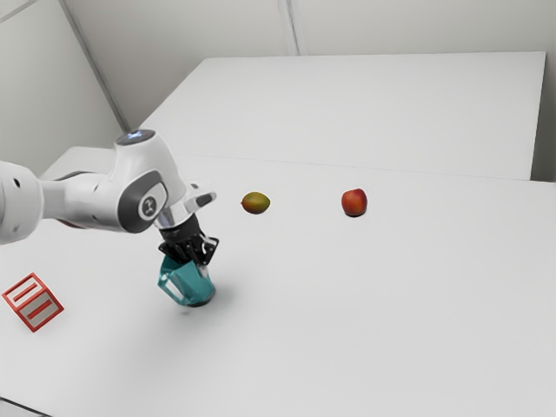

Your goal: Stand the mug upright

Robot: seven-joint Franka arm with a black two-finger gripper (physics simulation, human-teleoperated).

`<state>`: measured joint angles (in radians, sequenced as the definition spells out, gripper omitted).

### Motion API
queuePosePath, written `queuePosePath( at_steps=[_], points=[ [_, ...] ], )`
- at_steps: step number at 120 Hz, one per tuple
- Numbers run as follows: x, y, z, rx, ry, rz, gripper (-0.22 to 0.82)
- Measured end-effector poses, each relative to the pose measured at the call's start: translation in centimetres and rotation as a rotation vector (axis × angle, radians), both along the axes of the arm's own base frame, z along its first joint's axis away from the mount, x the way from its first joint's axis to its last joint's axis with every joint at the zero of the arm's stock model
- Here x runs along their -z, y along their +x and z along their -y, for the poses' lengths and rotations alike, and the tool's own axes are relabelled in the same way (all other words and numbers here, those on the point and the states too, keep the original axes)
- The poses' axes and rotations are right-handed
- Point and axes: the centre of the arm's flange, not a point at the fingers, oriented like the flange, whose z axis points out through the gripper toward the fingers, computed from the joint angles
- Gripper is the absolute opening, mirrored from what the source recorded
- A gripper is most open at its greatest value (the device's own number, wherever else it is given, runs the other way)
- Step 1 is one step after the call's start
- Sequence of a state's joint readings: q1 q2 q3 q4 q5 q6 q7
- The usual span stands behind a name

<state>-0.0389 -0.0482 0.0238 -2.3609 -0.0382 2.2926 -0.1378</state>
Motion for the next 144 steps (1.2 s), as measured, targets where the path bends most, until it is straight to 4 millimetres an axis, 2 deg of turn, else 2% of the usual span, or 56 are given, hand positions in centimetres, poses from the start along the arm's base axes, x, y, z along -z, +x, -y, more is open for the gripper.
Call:
queuePosePath(
  at_steps=[13,30,44,61,74,89,118,144],
  points=[
    [0.1,0.1,0.2,-0.001,0.001,0.002,-0.15],
    [-0.1,0.2,0.5,0.014,0.005,0.014,0.04],
    [-0.7,0.3,0.6,0.022,0.007,0.034,0.16],
    [-2.8,0.2,1.0,0.035,0.006,0.082,0.35],
    [-5.2,0.1,1.5,0.047,0.004,0.130,0.45],
    [-8.6,0.4,1.5,0.052,0.002,0.174,0.51],
    [-17.6,3.5,2.0,0.065,-0.001,0.169,0.57],
    [-23.8,5.7,1.7,0.068,0.011,0.086,0.58]
  ],
)
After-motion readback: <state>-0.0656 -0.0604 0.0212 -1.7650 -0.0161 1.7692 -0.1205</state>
